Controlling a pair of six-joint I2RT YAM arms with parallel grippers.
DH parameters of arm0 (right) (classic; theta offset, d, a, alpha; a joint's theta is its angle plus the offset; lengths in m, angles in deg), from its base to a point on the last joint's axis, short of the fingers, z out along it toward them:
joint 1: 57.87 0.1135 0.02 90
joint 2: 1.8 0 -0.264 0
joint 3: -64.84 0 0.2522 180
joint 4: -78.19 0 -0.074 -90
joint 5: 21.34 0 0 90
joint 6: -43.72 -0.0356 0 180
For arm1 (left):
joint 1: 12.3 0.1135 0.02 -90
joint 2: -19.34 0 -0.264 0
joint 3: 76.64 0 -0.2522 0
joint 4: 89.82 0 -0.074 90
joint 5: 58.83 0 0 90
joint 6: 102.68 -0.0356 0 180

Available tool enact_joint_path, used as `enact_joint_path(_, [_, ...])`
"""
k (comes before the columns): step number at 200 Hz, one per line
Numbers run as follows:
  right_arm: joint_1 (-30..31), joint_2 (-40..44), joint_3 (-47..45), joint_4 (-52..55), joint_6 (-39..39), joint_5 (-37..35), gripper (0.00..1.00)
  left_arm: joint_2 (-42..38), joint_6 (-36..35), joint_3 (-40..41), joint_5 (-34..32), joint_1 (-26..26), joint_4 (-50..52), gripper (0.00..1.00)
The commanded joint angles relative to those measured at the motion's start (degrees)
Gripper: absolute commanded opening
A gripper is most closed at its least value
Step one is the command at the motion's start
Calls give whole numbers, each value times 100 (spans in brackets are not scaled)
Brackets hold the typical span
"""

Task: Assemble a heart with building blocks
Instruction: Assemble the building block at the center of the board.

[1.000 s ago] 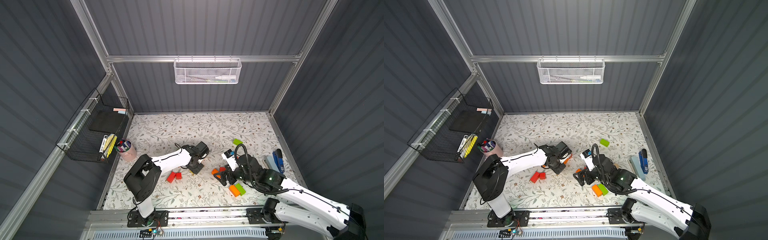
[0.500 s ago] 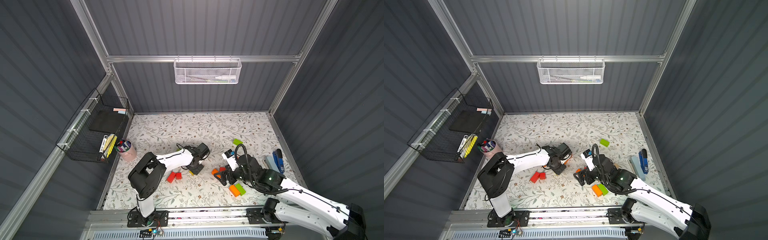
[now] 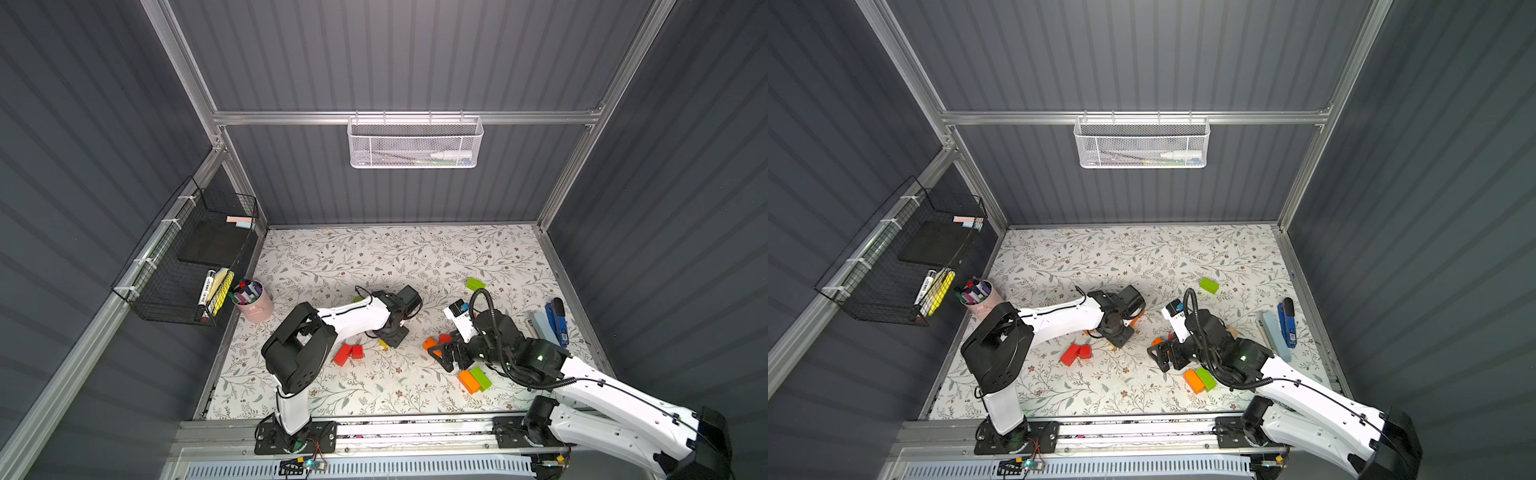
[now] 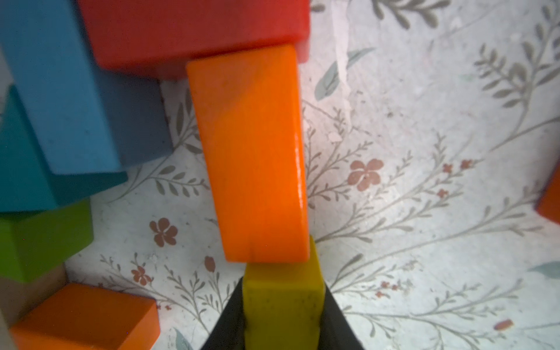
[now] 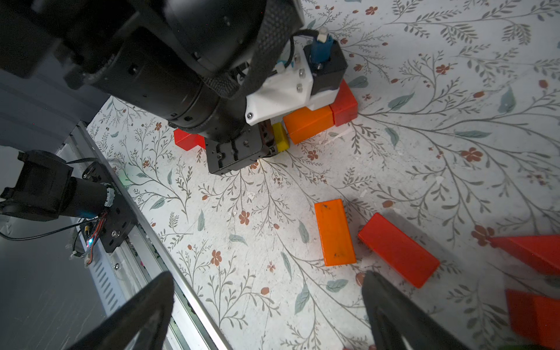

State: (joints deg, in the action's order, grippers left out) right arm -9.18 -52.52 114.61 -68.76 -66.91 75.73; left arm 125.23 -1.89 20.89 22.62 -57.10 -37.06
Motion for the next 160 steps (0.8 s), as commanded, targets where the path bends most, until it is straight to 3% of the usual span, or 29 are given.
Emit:
enact_joint_path(1, [-25,43,-62,-44,-65,-74,98,247,93,-35,-119,66,-7,22])
enact_joint_path(160, [-31,-17,-120,-92,-105,-67,98,389,116,-169,152,98,-201,23])
